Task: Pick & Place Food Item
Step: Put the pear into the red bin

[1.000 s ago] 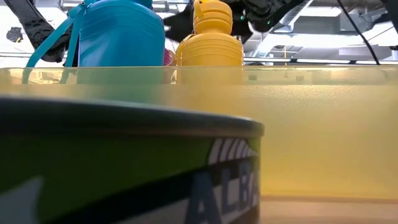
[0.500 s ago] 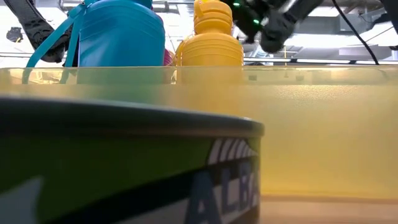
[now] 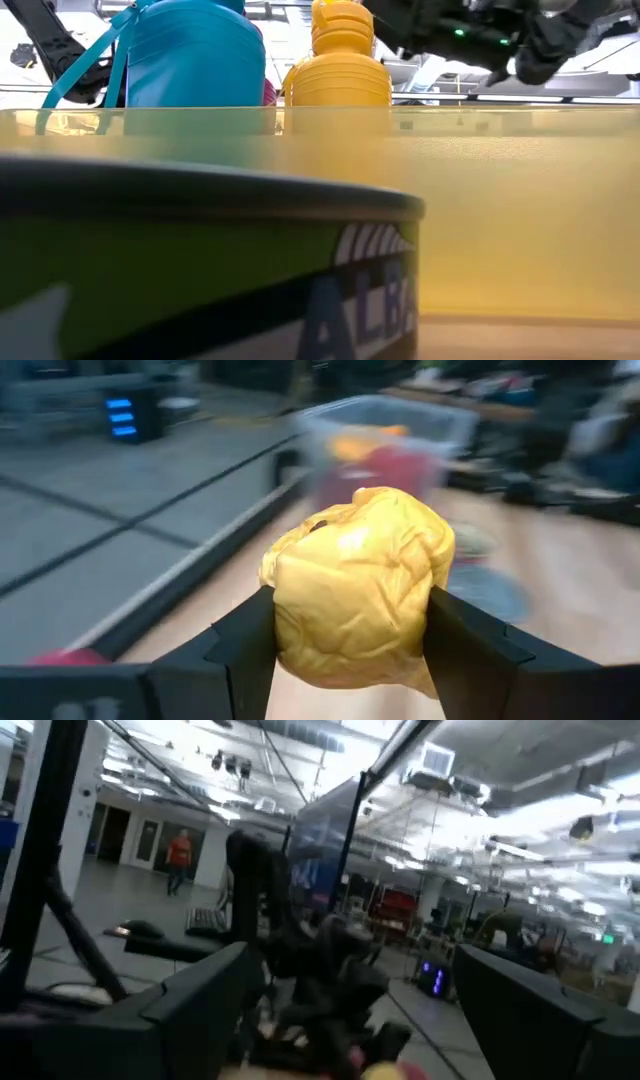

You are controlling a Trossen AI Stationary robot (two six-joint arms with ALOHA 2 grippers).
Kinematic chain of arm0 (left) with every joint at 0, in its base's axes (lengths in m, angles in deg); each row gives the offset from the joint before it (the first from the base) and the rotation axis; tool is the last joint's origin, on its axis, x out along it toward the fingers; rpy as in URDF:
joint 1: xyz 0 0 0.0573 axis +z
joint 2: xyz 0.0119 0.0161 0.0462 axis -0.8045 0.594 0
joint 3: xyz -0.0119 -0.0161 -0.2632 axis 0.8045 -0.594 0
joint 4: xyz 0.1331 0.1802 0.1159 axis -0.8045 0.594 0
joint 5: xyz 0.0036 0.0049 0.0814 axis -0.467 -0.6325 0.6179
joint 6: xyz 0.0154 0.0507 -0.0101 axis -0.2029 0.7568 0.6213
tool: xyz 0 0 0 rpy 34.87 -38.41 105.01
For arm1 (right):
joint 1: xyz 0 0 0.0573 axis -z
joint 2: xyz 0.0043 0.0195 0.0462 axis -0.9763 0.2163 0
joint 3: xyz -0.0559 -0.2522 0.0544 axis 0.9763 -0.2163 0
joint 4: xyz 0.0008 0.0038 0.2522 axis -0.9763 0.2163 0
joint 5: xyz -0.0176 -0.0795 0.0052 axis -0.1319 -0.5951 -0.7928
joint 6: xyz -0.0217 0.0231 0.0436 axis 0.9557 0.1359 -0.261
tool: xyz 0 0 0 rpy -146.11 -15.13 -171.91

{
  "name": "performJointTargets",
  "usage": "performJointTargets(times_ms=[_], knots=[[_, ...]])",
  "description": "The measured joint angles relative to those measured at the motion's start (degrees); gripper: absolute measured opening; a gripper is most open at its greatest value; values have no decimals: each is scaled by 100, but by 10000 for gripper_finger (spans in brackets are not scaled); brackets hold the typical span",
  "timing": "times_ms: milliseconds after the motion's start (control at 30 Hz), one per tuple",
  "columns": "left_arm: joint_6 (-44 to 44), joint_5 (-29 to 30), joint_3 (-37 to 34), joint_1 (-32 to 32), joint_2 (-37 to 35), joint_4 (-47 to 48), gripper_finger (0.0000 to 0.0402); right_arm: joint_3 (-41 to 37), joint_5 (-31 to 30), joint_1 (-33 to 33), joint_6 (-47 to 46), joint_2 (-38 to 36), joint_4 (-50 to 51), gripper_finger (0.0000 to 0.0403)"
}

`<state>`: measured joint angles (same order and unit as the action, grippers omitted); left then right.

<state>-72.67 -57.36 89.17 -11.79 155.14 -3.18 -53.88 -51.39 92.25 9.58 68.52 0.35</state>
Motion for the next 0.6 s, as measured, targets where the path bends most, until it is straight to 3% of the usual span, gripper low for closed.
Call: performJointTargets(times_ms=[200, 433, 600], knots=[[286, 924, 86, 466, -6, 415, 200, -539, -279, -115, 0, -692, 276, 336], [862, 2954, 330, 519, -13, 1779, 200, -595, -287, -123, -26, -823, 961, 336], [753, 3228, 380, 468, -13, 2612, 208, -597, -287, -118, -39, -707, 1012, 336]])
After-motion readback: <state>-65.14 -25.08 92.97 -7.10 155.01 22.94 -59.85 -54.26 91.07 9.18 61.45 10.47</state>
